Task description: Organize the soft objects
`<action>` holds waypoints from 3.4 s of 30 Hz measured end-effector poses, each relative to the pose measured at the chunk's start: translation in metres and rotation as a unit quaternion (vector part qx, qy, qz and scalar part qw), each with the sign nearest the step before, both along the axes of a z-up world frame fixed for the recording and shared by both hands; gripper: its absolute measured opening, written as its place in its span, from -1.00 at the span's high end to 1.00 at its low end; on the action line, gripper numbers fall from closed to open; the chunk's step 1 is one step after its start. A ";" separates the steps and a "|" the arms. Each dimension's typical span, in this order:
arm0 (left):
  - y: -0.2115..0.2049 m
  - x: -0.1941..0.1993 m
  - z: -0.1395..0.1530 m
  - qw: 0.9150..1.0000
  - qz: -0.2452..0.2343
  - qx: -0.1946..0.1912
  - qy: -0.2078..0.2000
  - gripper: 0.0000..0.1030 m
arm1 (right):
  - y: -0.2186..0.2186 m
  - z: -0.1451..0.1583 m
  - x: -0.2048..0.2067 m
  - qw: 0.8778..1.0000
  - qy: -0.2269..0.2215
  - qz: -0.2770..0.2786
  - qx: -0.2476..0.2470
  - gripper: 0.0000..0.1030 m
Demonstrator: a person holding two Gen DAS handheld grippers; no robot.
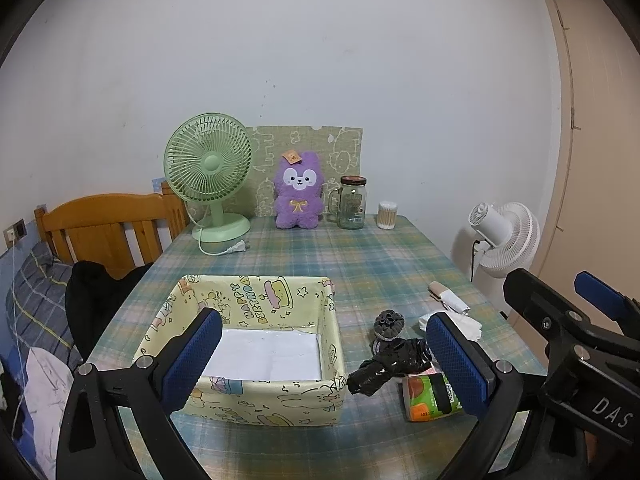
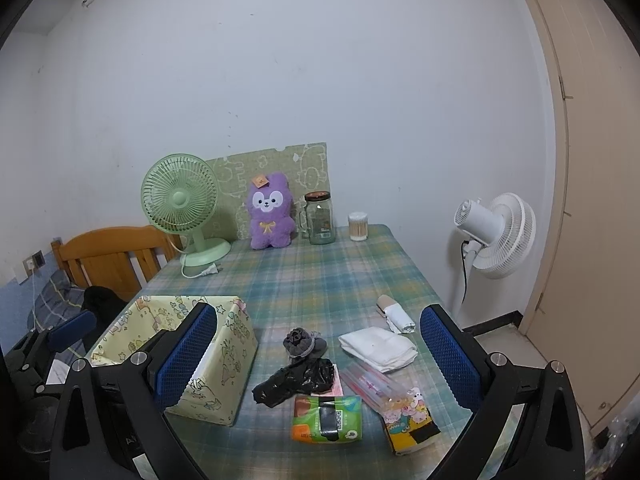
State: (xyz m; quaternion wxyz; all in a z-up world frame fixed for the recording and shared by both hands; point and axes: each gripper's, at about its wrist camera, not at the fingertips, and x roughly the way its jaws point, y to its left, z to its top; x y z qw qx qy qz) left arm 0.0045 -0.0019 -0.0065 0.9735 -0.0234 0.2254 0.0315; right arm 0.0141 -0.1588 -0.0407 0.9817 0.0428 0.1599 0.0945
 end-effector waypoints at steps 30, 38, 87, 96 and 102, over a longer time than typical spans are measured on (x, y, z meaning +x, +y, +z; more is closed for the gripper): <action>-0.039 0.002 -0.029 1.000 -0.003 0.005 -0.008 -0.95 | -0.028 -0.028 0.001 1.000 0.012 -0.004 0.007 -0.99; -0.060 0.009 -0.050 1.000 -0.014 -0.001 0.011 -0.95 | -0.047 -0.049 0.006 1.000 0.022 -0.011 0.005 -0.99; -0.125 0.057 -0.159 0.988 -0.053 0.018 0.146 -0.99 | -0.077 -0.161 0.070 0.985 0.173 0.014 0.015 -0.22; -0.132 0.057 -0.153 0.987 -0.081 0.029 0.136 -0.42 | -0.074 -0.158 0.070 0.984 0.175 0.011 0.014 0.00; -0.126 0.052 -0.140 0.988 -0.078 0.017 0.130 -0.41 | -0.074 -0.142 0.061 0.985 0.169 0.003 0.012 0.01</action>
